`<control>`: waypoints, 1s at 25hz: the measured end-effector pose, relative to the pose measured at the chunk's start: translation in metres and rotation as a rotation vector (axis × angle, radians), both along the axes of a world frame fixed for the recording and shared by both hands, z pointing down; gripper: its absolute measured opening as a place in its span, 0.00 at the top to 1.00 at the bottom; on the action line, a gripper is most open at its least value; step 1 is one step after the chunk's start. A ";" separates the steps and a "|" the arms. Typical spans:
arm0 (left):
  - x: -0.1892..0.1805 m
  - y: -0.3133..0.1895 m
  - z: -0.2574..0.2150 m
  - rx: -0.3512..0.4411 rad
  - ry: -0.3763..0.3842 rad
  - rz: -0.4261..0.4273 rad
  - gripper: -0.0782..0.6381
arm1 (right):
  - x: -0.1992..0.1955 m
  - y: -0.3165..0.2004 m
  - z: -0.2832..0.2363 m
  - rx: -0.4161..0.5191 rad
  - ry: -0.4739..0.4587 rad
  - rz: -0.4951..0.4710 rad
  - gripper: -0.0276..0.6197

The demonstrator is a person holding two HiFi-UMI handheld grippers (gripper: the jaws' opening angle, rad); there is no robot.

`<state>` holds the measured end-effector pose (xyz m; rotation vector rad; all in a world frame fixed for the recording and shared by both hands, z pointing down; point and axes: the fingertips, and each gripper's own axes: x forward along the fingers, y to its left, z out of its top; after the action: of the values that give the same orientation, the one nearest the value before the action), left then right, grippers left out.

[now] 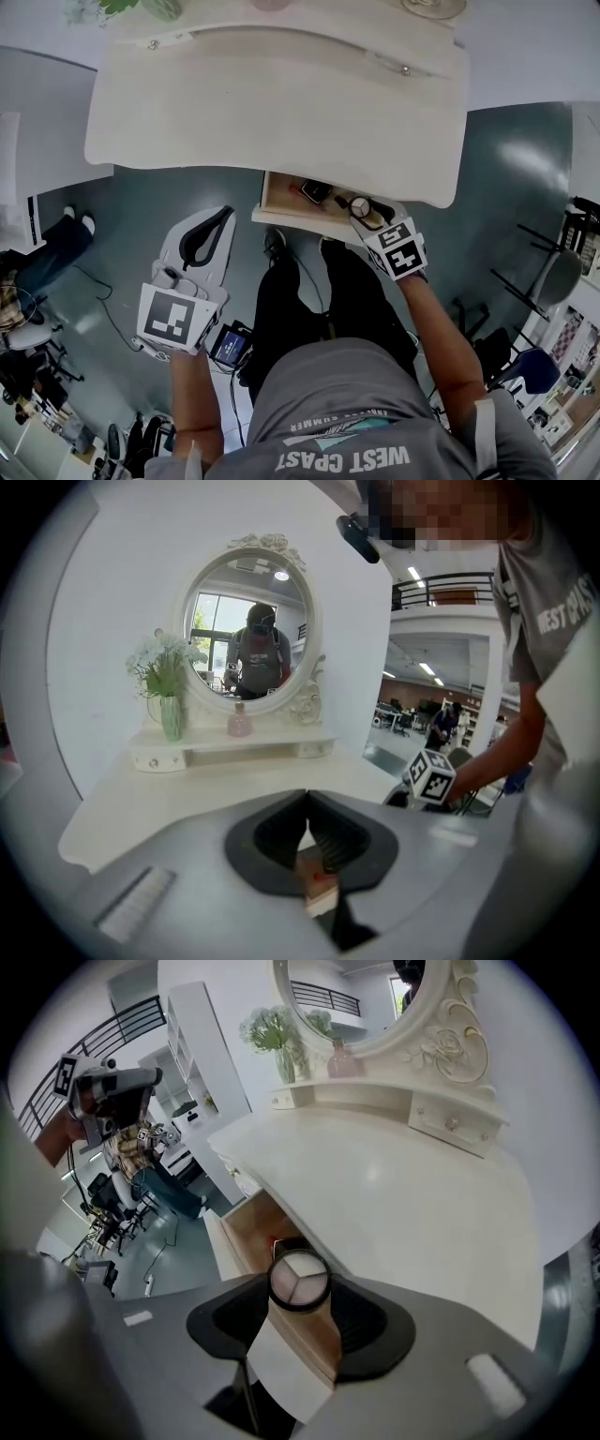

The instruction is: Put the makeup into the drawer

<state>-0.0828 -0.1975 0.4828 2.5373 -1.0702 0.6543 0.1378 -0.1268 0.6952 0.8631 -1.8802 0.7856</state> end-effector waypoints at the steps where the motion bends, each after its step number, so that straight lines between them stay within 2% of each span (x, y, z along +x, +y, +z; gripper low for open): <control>1: 0.000 -0.001 0.001 -0.005 0.000 0.000 0.89 | 0.002 0.002 0.005 -0.009 0.009 0.001 0.63; 12: 0.000 -0.004 0.016 -0.024 -0.002 0.005 0.89 | 0.023 0.013 0.050 -0.072 0.115 0.010 0.63; 25: 0.015 0.005 0.025 -0.050 -0.013 0.005 0.89 | 0.040 0.018 0.081 -0.124 0.134 0.060 0.62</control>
<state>-0.0679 -0.1924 0.5073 2.4972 -1.0390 0.6905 0.1778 -0.1092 0.7758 0.8753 -1.6773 0.8501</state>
